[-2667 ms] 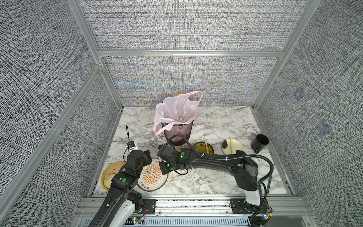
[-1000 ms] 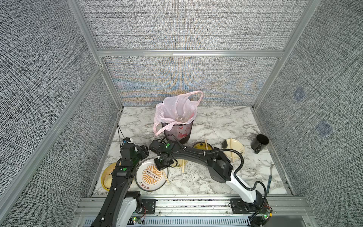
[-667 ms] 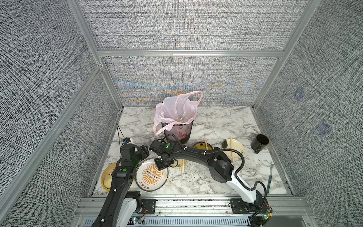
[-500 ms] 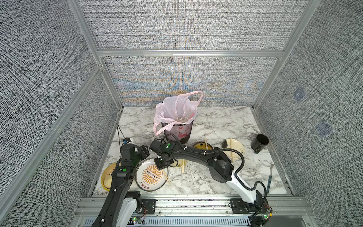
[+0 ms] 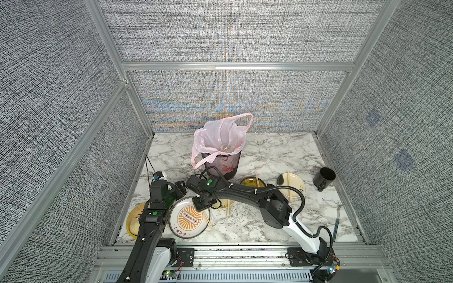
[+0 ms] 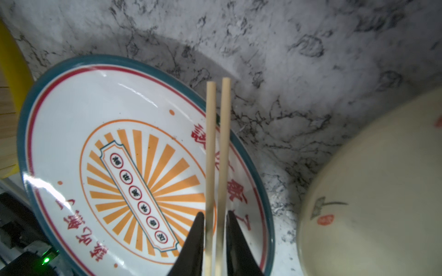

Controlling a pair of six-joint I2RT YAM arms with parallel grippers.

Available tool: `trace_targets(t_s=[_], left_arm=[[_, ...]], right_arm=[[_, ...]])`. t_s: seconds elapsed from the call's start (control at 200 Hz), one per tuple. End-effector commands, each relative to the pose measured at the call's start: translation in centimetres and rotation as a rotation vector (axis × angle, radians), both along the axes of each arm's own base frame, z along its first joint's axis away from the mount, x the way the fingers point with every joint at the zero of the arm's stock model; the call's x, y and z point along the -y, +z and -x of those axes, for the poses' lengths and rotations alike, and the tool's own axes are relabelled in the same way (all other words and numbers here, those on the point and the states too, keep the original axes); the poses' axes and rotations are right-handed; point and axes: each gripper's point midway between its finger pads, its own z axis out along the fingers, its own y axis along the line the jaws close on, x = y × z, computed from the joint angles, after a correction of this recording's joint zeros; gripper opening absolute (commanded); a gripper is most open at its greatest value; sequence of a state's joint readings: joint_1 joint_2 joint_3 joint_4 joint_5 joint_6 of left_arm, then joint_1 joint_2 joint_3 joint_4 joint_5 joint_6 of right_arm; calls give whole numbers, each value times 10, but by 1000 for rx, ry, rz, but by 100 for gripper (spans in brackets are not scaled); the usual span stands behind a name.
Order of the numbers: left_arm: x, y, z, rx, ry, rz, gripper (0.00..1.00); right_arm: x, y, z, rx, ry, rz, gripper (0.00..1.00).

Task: Remove the packaging of disposable chopsticks
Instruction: Place the disposable chopsticks on the plate.

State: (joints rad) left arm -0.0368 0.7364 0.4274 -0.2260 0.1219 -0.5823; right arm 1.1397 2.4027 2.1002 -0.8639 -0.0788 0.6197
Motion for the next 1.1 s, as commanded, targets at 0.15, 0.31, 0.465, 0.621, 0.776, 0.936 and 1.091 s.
trace_targets(t_s=[0.15, 0.31, 0.465, 0.621, 0.776, 0.936, 1.091], left_arm=[[0, 4, -2, 22, -9, -5, 62], [1, 2, -3, 16, -12, -6, 62], [2, 3, -3, 17, -16, 0, 62], [2, 2, -3, 16, -16, 2, 62], [2, 0, -4, 15, -17, 0, 62], [3, -2, -3, 6, -18, 1, 63], [3, -1, -4, 9, -19, 1, 62]], right_arm=[[3, -2, -4, 21, -46, 18, 20], [1, -2, -4, 15, -64, 8, 20], [-2, 0, -3, 5, -74, -12, 20], [-4, 3, -5, 12, -85, -24, 19], [-4, 1, -4, 11, -93, -29, 18], [-2, -3, -7, -5, -112, -38, 16], [-4, 0, -10, -3, -117, -54, 14]])
